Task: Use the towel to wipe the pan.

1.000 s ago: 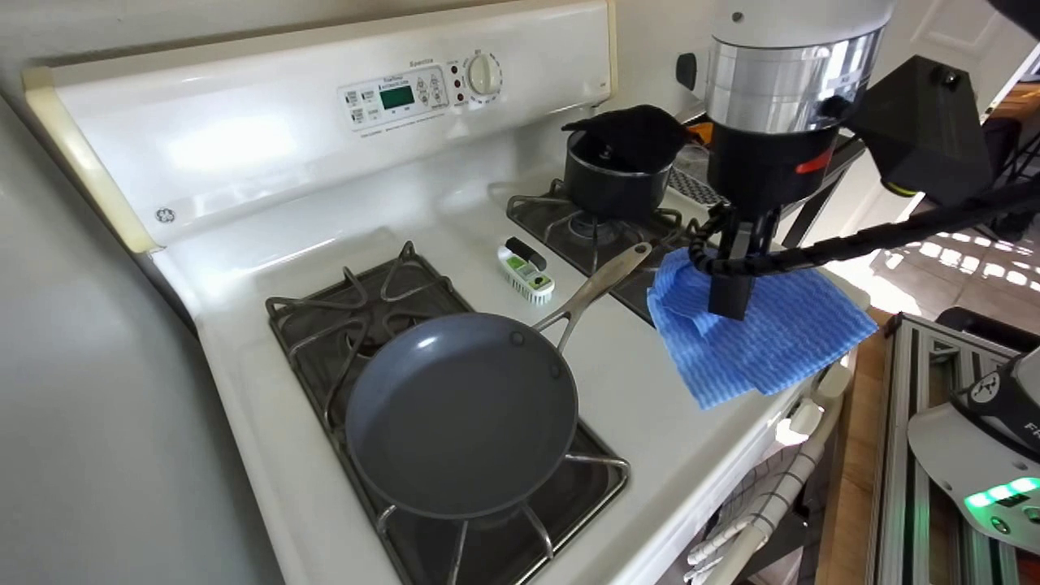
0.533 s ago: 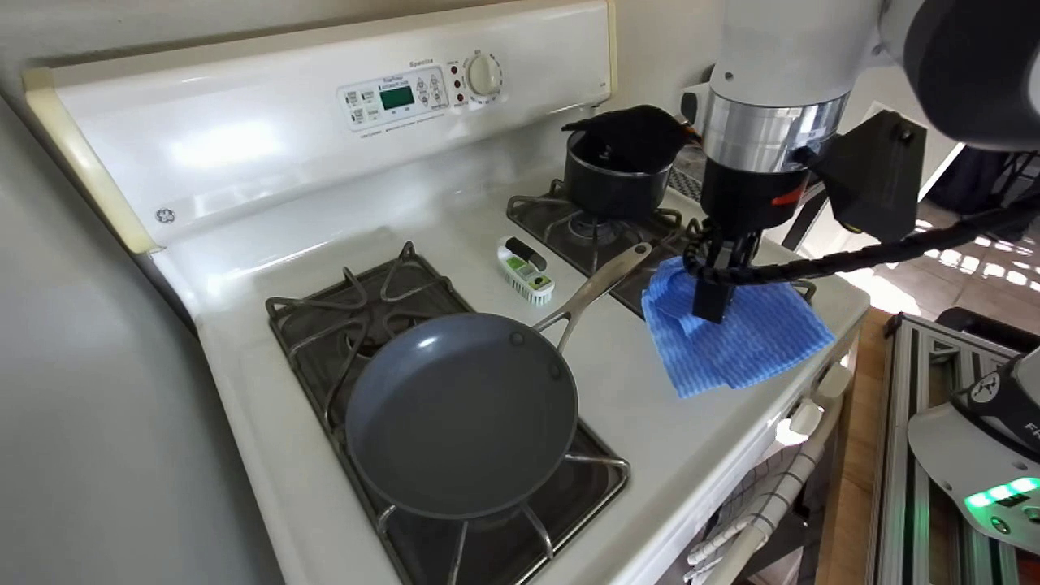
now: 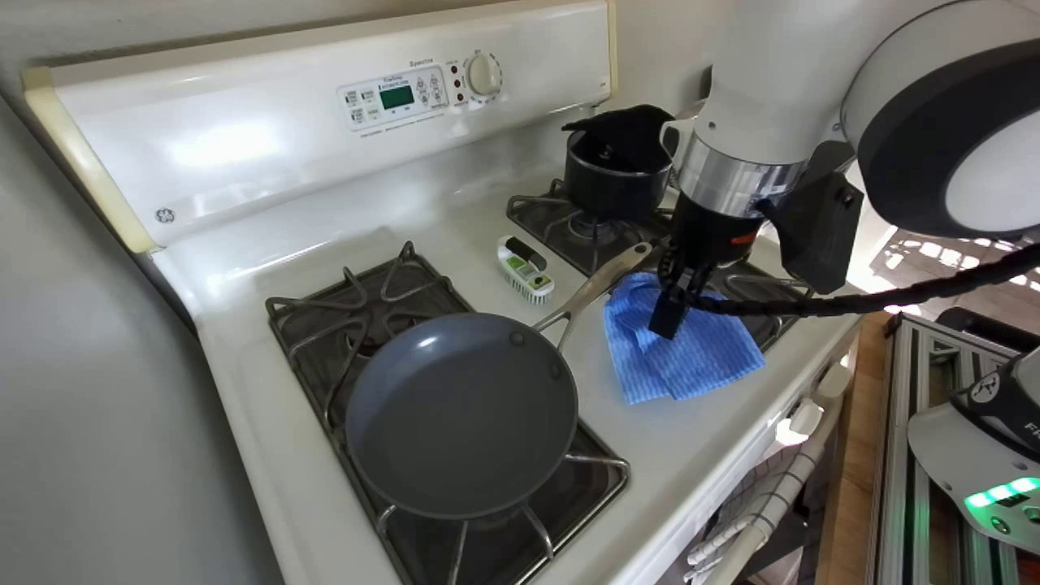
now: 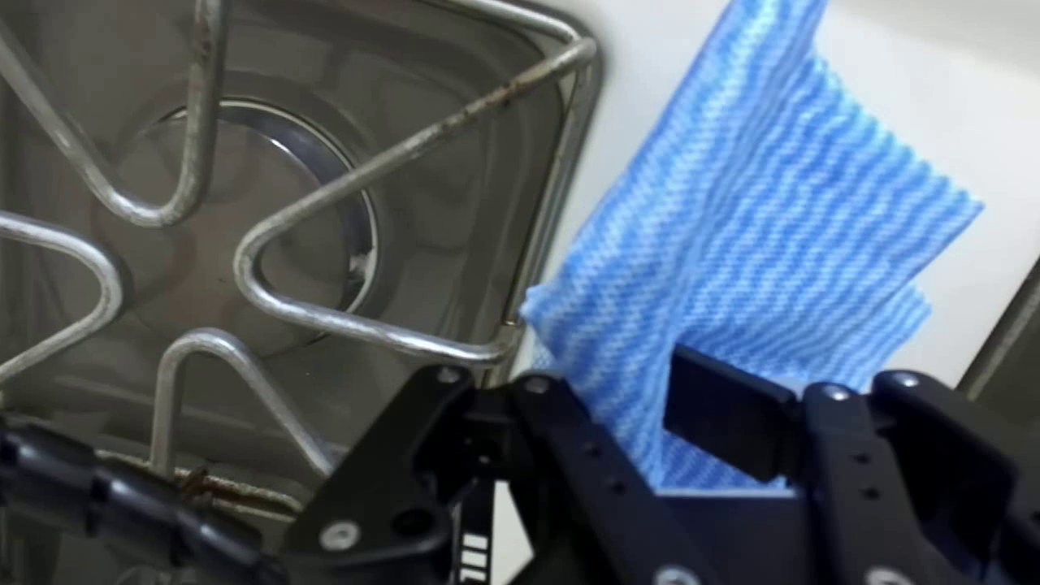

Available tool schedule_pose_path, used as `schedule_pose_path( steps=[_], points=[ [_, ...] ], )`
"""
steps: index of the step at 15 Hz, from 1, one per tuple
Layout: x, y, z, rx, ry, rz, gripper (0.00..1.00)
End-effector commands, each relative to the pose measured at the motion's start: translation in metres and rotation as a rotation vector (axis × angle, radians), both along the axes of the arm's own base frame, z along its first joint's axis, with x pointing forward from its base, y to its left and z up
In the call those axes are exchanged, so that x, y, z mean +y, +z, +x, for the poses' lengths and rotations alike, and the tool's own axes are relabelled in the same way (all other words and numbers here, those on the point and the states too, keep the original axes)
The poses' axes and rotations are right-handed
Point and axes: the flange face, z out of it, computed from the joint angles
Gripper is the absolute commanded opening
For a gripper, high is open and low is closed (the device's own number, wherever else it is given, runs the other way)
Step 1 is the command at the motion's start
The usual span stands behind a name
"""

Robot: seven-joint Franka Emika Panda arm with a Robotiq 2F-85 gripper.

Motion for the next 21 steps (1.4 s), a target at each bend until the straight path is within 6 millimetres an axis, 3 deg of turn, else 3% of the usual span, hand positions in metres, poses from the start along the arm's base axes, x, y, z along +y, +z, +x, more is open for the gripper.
schedule_pose_path(
  steps=[1, 3, 4, 5, 7, 14, 17, 21],
  points=[
    [0.007, -0.012, -0.001, -0.033, 0.021, 0.019, 0.0],
    [0.01, -0.017, 0.0, -0.047, 0.029, 0.024, 0.0],
    [0.012, -0.02, 0.0, -0.047, 0.031, 0.029, 0.25],
    [0.013, -0.022, 0.0, -0.044, 0.034, 0.03, 0.25],
    [0.015, -0.024, -0.001, -0.038, 0.037, 0.033, 0.39],
    [0.026, -0.015, -0.009, -0.026, 0.059, 0.046, 0.97],
    [0.027, -0.005, -0.011, -0.029, 0.068, 0.032, 1.0],
    [0.028, 0.024, -0.014, -0.042, 0.091, 0.01, 1.0]
  ],
)
